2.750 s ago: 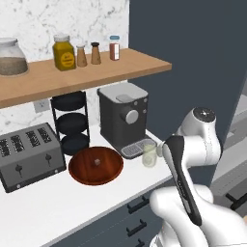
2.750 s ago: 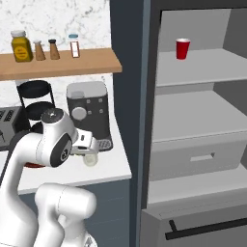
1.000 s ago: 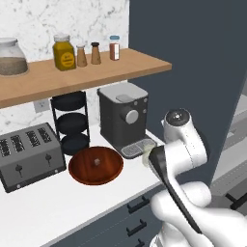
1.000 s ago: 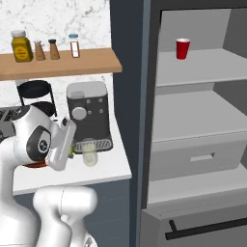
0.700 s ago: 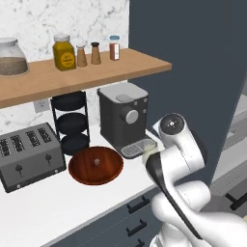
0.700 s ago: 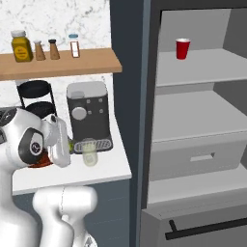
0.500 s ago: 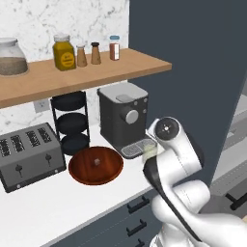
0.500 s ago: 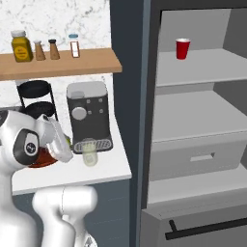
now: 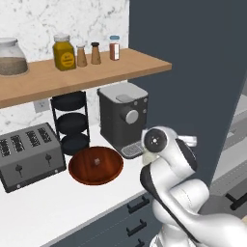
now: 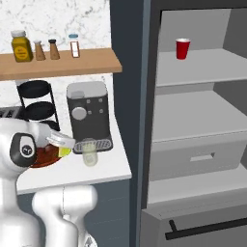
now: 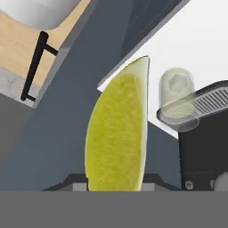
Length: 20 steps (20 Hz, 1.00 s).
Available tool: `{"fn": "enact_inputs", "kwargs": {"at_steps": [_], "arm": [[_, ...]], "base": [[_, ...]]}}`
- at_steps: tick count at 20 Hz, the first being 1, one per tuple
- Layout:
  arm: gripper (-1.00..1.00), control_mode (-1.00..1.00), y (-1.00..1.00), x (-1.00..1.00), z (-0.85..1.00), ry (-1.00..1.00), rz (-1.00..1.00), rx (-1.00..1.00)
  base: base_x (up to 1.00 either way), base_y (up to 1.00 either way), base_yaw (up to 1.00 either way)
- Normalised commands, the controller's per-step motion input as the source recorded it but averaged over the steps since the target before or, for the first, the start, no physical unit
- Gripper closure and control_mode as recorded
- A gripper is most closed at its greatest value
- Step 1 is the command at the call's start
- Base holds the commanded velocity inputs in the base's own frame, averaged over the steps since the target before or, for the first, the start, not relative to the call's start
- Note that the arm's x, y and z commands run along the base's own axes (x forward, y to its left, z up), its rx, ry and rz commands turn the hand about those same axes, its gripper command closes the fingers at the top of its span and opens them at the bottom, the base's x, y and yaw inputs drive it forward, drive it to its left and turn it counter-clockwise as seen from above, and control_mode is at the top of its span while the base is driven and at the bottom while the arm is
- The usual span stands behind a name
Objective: Grab a lemon wedge from the fridge and one ice cube from the ice bowl, and put them in the glass of lemonade.
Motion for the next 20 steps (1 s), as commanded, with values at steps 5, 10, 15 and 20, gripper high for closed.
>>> {"fn": "enact_inputs", "kwargs": {"at_steps": [5, 10, 15, 20], "arm": [[1.00, -1.00, -0.08, 0.43, -0.11, 0.01, 0.01, -0.08], [1.00, -1.00, 0.00, 0.61, -0.17, -0.13, 0.00, 0.00], [1.00, -1.00, 0.00, 0.61, -0.20, -0.08, -0.02, 0.00], [1.00, -1.00, 0.00, 0.55, -0.12, -0.01, -0.06, 0.00]], "base": [[0.00, 0.00, 0.00], [0.00, 0.00, 0.00], [0.00, 0.00, 0.00], [0.00, 0.00, 0.00]]}}
